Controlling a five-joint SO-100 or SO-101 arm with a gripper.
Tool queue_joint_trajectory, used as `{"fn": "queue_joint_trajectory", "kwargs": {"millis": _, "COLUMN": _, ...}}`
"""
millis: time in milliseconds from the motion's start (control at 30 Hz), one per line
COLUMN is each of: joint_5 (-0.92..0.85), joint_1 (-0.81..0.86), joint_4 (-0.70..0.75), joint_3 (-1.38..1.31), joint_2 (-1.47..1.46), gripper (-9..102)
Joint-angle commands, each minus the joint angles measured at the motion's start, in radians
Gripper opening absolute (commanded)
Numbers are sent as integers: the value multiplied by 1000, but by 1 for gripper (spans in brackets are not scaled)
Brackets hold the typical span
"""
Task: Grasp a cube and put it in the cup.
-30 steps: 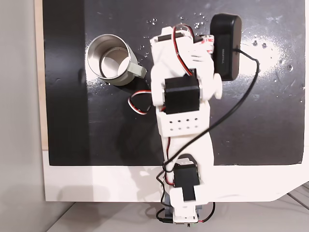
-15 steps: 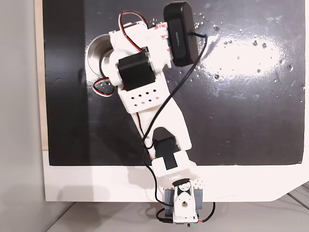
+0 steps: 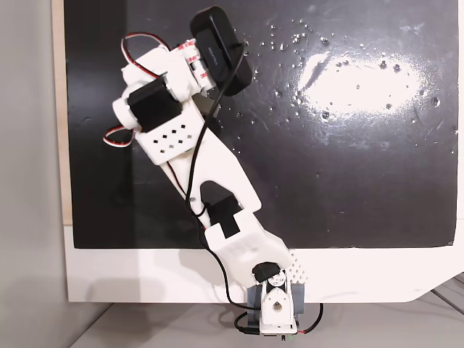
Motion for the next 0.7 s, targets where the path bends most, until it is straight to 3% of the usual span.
{"fn": "queue_joint_trajectory", "kwargs": {"millis": 0, "joint_5": -12, "joint_1": -11, "joint_4": -12, "joint_3": -63, "joint_2": 17, "gripper": 1}}
{"fn": "queue_joint_trajectory", "kwargs": {"millis": 200, "joint_5": -15, "joint_1": -8, "joint_4": -2, "joint_3": -63, "joint_2": 18, "gripper": 3}}
{"fn": "queue_joint_trajectory", "kwargs": {"millis": 667, "joint_5": 0, "joint_1": -9, "joint_4": 18, "joint_3": -60, "joint_2": 38, "gripper": 24}}
